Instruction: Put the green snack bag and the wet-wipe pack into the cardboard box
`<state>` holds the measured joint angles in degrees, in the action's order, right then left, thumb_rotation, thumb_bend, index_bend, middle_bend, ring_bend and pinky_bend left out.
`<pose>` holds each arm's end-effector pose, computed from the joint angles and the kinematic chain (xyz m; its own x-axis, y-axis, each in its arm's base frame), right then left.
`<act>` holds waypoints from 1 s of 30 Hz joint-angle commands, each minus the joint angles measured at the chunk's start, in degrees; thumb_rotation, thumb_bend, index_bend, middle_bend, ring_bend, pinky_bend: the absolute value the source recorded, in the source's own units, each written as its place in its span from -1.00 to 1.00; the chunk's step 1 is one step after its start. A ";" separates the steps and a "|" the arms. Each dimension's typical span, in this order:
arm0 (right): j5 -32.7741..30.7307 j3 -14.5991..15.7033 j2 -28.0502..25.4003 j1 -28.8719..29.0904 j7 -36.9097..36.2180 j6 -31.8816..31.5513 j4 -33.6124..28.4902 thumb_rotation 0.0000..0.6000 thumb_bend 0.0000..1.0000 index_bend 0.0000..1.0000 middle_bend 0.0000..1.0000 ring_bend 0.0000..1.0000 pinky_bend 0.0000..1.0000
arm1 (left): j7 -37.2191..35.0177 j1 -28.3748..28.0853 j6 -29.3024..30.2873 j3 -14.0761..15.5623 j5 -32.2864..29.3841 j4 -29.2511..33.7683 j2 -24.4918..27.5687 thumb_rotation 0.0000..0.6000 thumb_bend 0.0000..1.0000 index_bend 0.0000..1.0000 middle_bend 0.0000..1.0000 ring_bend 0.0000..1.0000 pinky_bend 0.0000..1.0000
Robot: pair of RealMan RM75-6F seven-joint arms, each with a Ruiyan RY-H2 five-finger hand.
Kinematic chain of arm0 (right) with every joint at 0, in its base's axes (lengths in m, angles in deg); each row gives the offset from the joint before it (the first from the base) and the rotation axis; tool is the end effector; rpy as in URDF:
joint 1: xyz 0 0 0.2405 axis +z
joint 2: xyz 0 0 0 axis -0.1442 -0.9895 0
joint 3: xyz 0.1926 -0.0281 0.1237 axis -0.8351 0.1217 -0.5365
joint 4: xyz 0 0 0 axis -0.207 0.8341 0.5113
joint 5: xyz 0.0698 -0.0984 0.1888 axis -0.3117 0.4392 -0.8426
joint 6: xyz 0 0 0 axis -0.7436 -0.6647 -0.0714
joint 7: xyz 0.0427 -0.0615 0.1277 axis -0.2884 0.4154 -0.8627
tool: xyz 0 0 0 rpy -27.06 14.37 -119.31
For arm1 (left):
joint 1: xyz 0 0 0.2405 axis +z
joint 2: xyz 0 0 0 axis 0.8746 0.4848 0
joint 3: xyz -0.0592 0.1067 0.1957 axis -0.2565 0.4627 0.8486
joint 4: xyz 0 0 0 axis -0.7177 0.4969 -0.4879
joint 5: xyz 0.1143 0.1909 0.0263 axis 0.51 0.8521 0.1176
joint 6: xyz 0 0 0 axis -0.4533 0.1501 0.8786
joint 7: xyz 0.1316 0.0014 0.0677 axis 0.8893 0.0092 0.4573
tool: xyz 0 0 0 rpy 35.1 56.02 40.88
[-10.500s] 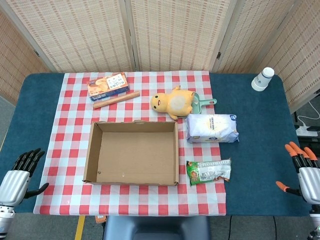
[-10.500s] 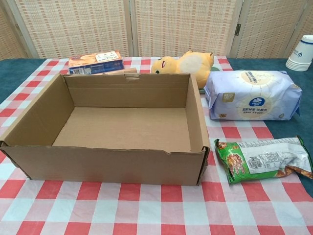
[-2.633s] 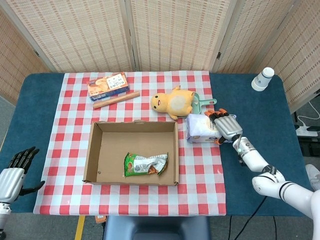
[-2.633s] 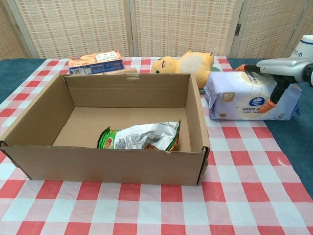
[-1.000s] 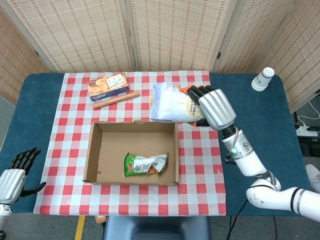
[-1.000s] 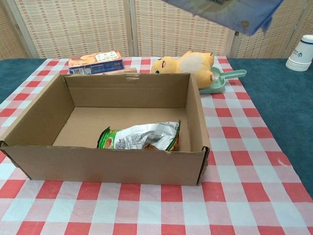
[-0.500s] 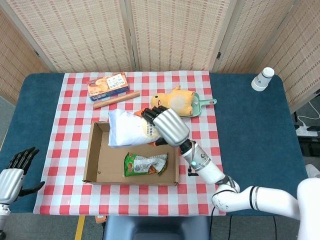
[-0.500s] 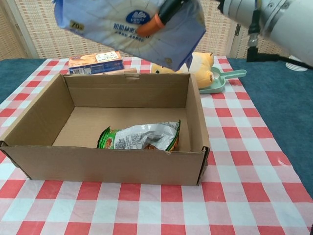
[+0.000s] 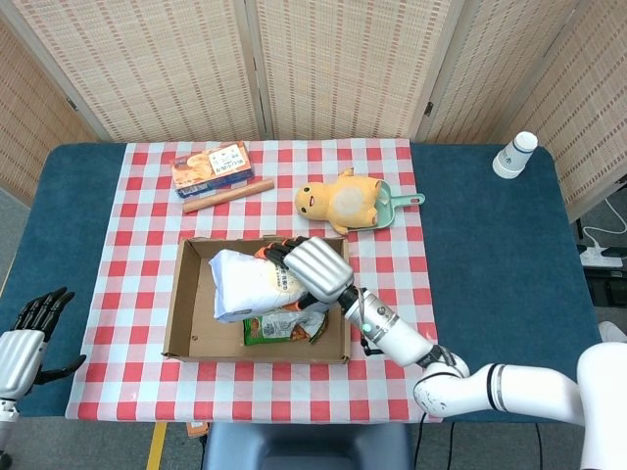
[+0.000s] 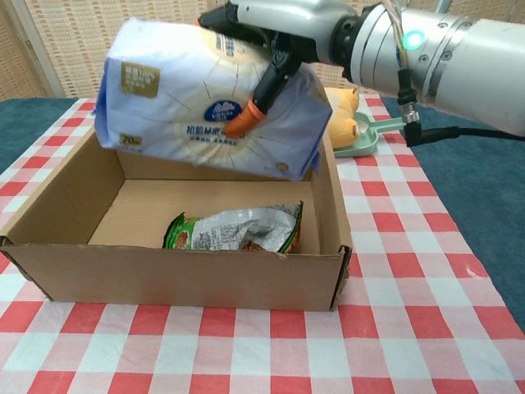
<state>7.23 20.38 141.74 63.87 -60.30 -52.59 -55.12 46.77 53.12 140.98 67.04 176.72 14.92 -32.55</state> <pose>0.0123 -0.3298 -0.0091 0.3062 -0.2568 0.9167 -0.7361 -0.6744 0.0570 -0.3172 0.1926 0.1347 0.3277 0.0815 0.9413 0.9439 -0.0711 -0.3225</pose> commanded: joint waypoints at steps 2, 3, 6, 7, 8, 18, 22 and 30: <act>-4.92 0.45 -4.51 1.82 -1.62 6.34 -3.34 1.00 -1.00 -1.00 -1.00 -1.00 -1.00 | -0.05 0.03 0.10 -0.06 -0.02 -0.04 -0.01 1.00 -0.60 -1.00 -1.00 -1.00 -0.85; -4.85 0.41 -4.45 1.82 -1.68 6.08 -3.33 1.00 -1.00 -1.00 -1.00 -1.00 -1.00 | -0.08 0.02 0.09 -0.07 -0.04 -0.06 -0.02 1.00 -0.60 -1.00 -1.00 -1.00 -0.85; -4.89 0.36 -4.43 1.85 -2.04 5.65 -3.41 1.00 -1.00 -1.00 -1.00 -1.00 -1.00 | -0.14 -0.02 0.01 -0.10 -0.07 -0.09 -0.01 1.00 -0.60 -1.00 -1.00 -1.00 -0.85; -4.87 0.38 -4.49 1.84 -2.05 5.51 -3.44 1.00 -1.00 -1.00 -1.00 -1.00 -1.00 | -0.18 -0.02 0.02 -0.11 -0.07 -0.11 -0.02 1.00 -0.60 -1.00 -1.00 -1.00 -0.85; -4.80 0.42 -4.62 1.78 -2.00 5.24 -3.59 1.00 -1.00 -1.00 -1.00 -1.00 -1.00 | -0.21 -0.02 0.03 -0.12 -0.08 -0.14 -0.03 1.00 -0.60 -1.00 -1.00 -1.00 -0.85; -1.18 2.23 -11.59 -3.38 4.35 -4.09 -7.27 1.00 -1.00 -1.00 -1.00 -1.00 -1.00 | -0.02 0.04 -0.01 0.02 0.01 -0.16 -0.02 1.00 -0.60 -1.00 -1.00 -1.00 -0.85; -0.53 6.34 -18.99 -10.63 13.18 -12.73 -11.05 1.00 -1.00 -1.00 -1.00 -1.00 -1.00 | -0.20 0.15 0.13 -0.03 -0.08 -0.21 0.05 1.00 -0.60 -1.00 -1.00 -1.00 -0.85; -0.79 16.22 -28.80 -27.97 18.27 -27.88 -13.10 1.00 -1.00 -1.00 -1.00 -1.00 -1.00 | 0.81 -0.04 -0.35 -0.03 -0.22 -0.24 -0.25 1.00 -0.60 -1.00 -1.00 -1.00 -0.85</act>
<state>6.40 32.65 116.60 41.48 -41.91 -75.65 -67.56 47.44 53.12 140.70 66.99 176.50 14.66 -32.74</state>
